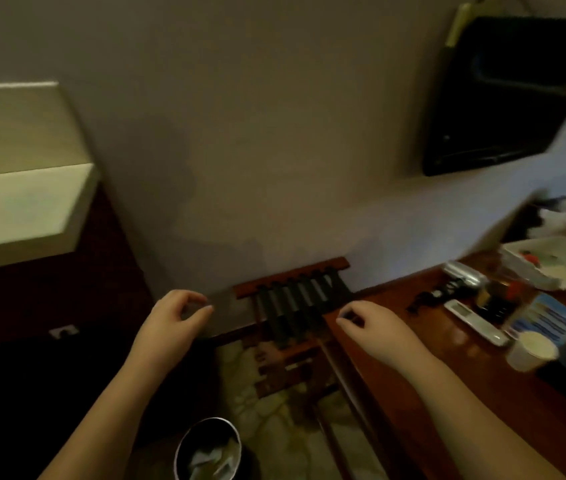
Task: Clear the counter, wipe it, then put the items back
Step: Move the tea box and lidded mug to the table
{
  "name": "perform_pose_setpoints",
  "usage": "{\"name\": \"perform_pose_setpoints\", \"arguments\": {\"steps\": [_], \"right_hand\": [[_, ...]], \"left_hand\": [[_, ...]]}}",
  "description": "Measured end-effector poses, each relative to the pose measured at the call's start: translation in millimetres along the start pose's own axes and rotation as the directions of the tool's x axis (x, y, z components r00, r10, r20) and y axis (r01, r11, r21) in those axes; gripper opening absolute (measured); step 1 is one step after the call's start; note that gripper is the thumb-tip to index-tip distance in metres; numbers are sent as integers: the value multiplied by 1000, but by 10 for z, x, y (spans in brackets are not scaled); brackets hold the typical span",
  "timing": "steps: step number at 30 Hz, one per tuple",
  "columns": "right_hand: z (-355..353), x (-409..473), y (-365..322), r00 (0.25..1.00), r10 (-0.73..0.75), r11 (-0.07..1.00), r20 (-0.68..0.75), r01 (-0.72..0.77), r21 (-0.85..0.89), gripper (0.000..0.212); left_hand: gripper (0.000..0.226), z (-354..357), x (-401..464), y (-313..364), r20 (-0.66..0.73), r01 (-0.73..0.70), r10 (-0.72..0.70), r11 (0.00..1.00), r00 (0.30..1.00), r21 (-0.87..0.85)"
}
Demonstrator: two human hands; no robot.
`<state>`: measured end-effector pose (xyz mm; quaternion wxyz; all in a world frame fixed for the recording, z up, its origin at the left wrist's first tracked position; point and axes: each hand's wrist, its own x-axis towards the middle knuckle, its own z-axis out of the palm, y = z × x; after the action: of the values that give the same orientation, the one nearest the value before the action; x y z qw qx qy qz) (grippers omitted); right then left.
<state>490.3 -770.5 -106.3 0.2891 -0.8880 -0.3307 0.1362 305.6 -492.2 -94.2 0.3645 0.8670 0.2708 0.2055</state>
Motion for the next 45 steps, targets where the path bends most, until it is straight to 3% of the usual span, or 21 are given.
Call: {"name": "perform_pose_setpoints", "arguments": {"steps": [3,8,21,26,31,45], "right_hand": [[259,316,-638,987,-134,988,87,139,-60,14],[798,705,-1731,936,-337,931,97,347,-113,17],[2119,1555,-4657,737,-663,736,133,674,-67,21],[2484,1955,-5641,687,-717,682,119,727,-82,15],[2768,2270,-6352,697,-704,676,136,717,-171,22],[3515,3220,-7577,731,-629,676,263,682,-279,30]], "left_hand": [[12,-576,-157,-271,-118,64,-60,998,991,24],[10,-1556,-402,-769,-233,161,-156,987,960,2],[7,-3952,-144,-2221,-486,258,-169,959,857,122],[12,-4764,188,-2750,-514,330,-192,925,836,191],[13,-5385,432,-3125,-580,403,-241,900,778,167],[20,-6250,1131,-3941,-623,558,-376,822,686,117]]}}
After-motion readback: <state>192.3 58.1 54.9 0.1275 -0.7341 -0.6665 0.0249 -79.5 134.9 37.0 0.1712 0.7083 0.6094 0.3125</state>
